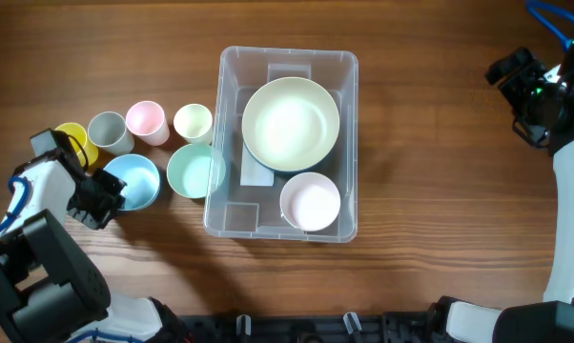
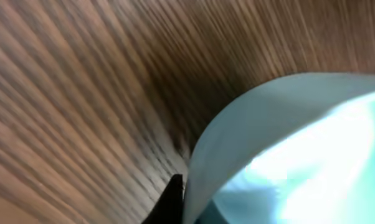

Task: Pack container
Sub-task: 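Grasp the light blue bowl with the left gripper and stack it in the container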

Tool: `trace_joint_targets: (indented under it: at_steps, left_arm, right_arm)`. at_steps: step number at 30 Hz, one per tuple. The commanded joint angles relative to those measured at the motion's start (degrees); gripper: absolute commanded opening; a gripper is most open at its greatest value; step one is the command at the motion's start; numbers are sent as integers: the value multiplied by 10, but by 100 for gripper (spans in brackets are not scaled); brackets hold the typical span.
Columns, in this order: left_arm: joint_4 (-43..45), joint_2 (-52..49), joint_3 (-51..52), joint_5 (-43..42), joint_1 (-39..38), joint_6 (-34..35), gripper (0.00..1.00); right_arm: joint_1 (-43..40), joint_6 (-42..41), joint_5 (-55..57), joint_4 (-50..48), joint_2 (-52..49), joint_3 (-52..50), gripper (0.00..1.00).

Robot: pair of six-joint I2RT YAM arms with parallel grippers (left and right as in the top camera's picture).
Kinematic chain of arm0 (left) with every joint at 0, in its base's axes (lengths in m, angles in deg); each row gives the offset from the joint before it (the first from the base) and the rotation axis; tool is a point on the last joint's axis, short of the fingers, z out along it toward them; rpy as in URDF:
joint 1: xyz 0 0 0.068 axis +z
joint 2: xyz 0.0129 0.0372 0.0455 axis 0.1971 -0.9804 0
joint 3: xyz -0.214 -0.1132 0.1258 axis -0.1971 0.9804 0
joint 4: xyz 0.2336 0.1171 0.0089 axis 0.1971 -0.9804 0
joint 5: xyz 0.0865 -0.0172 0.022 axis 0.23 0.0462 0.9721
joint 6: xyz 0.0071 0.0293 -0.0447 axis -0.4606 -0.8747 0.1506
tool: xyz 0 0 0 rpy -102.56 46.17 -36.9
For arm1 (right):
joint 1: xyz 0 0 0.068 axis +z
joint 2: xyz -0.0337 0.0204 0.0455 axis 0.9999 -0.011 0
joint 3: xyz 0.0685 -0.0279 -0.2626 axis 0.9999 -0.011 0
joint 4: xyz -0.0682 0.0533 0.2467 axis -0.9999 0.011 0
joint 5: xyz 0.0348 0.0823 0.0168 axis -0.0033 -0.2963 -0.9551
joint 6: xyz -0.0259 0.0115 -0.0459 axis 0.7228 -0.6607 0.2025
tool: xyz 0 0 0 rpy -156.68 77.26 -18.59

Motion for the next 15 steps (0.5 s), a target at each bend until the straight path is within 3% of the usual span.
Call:
trace_joint_targets:
  at_steps: [1,10,15]
  left_arm:
    - [-28,29,3,-7,2,-1,4]
    - [-139,306,-57,-6,-6,16,4]
    - [-116,430,-78,-90,-131,-29,4]
  right_arm:
    - [1,-4,-3,-2,-6,5,100]
    - [1,-4,-3,-1,-6,5,100]
    - [1,-4,-3,-1,-6,5,99]
